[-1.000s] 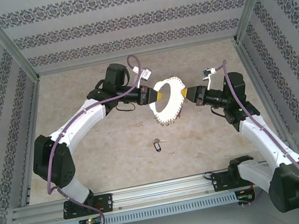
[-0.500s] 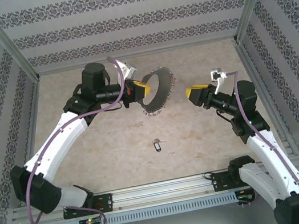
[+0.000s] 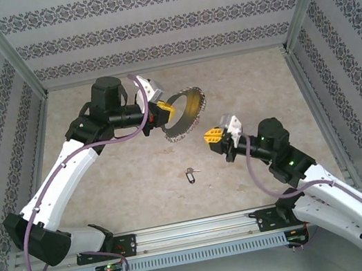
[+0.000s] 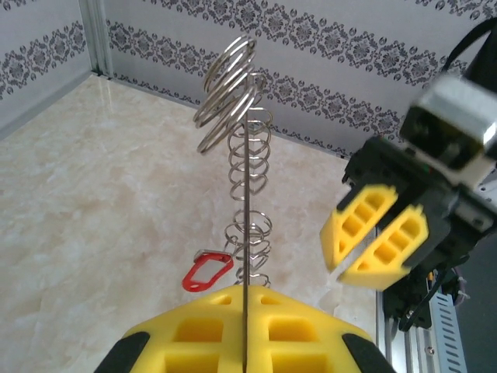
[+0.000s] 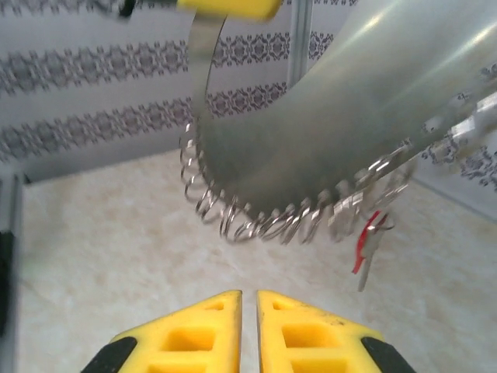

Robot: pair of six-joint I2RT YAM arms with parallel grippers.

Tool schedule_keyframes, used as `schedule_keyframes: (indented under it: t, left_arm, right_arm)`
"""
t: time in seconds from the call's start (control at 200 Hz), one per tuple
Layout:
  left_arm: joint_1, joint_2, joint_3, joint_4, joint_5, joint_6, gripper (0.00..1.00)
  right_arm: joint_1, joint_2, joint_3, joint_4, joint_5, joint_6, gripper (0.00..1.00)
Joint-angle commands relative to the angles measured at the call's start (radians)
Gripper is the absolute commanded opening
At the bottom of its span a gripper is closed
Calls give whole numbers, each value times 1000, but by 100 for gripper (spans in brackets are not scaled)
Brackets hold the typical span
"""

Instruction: Put the keys on the keyring

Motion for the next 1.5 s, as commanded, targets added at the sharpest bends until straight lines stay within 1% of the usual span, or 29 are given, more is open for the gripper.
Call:
schedule_keyframes:
  t: [0.0,0.115,0.235,0.375,0.445,0.535,0.63,0.814,0.939,1.164,1.494]
  left_arm:
    - [5,3,70,-57,9,34,0]
    - [6,15,97,-92,22,36,0]
    - [5,31,131,-148,23,46,0]
    - [5,52,181,-216,10,49,0]
    - [6,68,211,-256,-9,49,0]
    - [5,94,258,-319,-13,59,0]
    - [6,129,320,-402,-29,74,0]
    - [0,211,490,-627,-121,123,0]
    - [-15,248,574,-727,-176,161,0]
    - [-42,272,615,-761,-211,170,0]
    - [-62,295,647,-790,-235,179,0]
  right_arm:
    - [85,4,-26,73,251,-244,14]
    - [140,12,-52,153,341,-277,14]
    - [170,14,-73,218,386,-301,14]
    - [172,18,-75,237,368,-305,15]
    - [174,20,-77,249,331,-302,16]
    - [173,32,-74,254,299,-295,16]
    - [176,52,-70,257,298,-291,17]
    - [184,106,-71,295,323,-272,17]
    - [188,145,-92,377,332,-258,17]
    - [194,218,-80,454,243,-218,17]
    - [205,294,-58,476,223,-203,18]
